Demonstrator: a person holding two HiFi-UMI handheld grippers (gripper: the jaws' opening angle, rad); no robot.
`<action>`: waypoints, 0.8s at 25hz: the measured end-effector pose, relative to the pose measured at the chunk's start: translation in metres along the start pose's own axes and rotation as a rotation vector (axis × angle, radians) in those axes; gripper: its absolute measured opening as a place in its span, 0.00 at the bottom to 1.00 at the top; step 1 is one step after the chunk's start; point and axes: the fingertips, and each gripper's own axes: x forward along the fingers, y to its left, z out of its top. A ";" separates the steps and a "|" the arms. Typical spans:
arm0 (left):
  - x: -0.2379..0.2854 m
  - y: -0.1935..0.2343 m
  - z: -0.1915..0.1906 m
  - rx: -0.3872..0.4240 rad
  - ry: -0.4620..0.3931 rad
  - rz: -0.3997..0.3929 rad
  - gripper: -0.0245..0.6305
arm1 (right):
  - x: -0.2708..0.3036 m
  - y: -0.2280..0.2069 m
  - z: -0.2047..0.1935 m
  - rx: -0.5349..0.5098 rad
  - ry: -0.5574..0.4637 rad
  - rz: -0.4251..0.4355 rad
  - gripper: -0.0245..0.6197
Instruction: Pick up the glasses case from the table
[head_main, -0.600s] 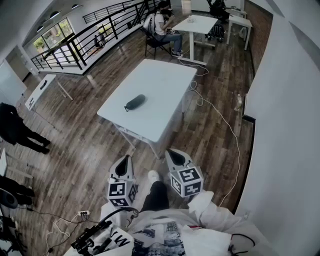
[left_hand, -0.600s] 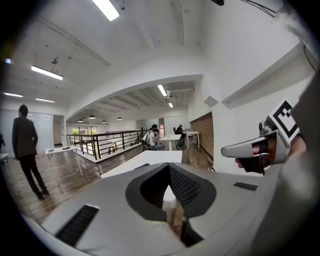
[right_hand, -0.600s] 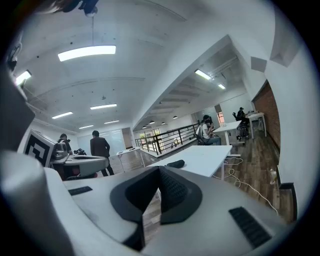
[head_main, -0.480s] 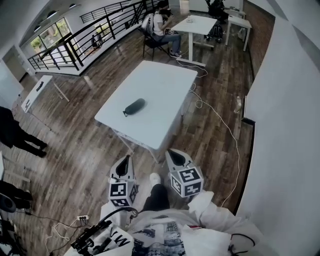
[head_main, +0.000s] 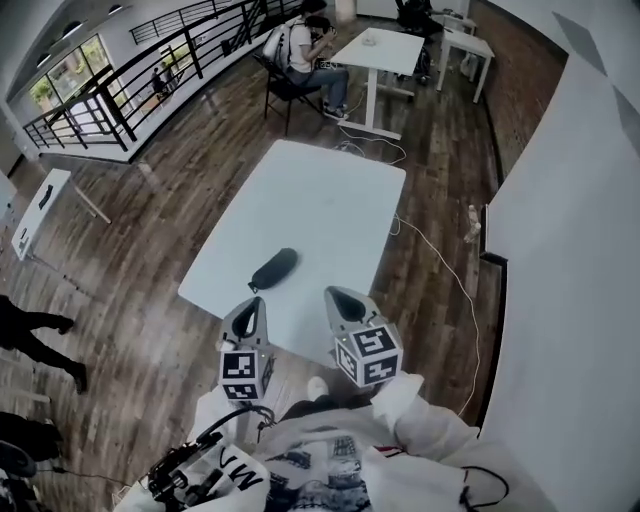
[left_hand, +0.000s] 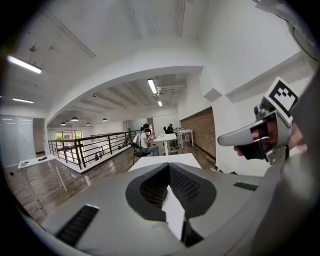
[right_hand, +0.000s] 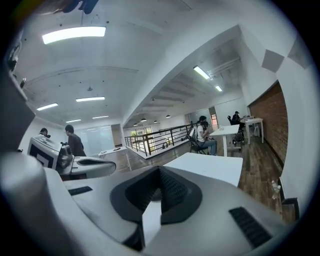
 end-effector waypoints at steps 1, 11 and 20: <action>0.010 0.008 -0.005 -0.004 0.019 -0.006 0.08 | 0.010 -0.001 0.001 0.007 0.007 -0.003 0.03; 0.114 0.034 -0.087 0.003 0.357 -0.165 0.07 | 0.062 -0.044 -0.029 0.071 0.090 -0.050 0.03; 0.198 0.029 -0.159 0.304 0.588 -0.275 0.71 | 0.046 -0.075 -0.054 0.134 0.154 -0.104 0.03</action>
